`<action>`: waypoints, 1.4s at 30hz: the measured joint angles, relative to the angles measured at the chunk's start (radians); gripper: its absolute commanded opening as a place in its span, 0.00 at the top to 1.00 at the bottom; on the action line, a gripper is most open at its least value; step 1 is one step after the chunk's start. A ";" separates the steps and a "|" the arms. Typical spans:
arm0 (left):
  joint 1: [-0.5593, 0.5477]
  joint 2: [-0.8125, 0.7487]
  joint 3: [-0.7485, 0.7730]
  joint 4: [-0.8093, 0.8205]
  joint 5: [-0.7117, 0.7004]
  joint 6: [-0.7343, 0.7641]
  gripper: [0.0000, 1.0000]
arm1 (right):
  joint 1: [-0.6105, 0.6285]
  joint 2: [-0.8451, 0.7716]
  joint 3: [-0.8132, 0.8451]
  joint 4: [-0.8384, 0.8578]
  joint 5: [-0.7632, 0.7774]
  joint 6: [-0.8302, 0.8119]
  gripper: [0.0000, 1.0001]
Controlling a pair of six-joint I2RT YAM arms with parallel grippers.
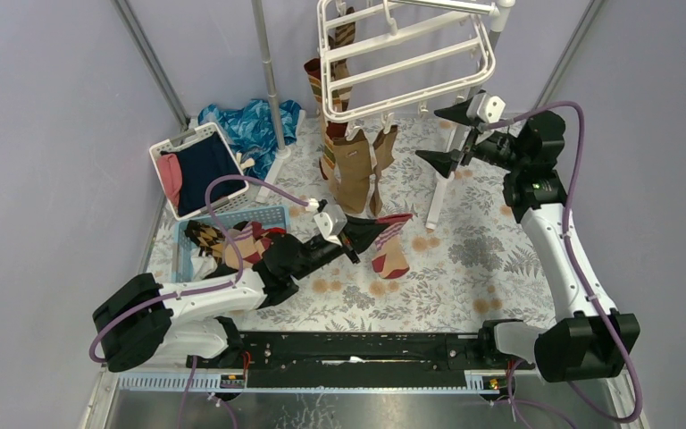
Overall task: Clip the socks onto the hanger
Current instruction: Open the clamp at the hanger.
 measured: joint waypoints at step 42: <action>0.023 -0.035 -0.023 0.040 0.016 -0.016 1.00 | 0.113 0.121 -0.066 0.426 0.175 0.259 0.00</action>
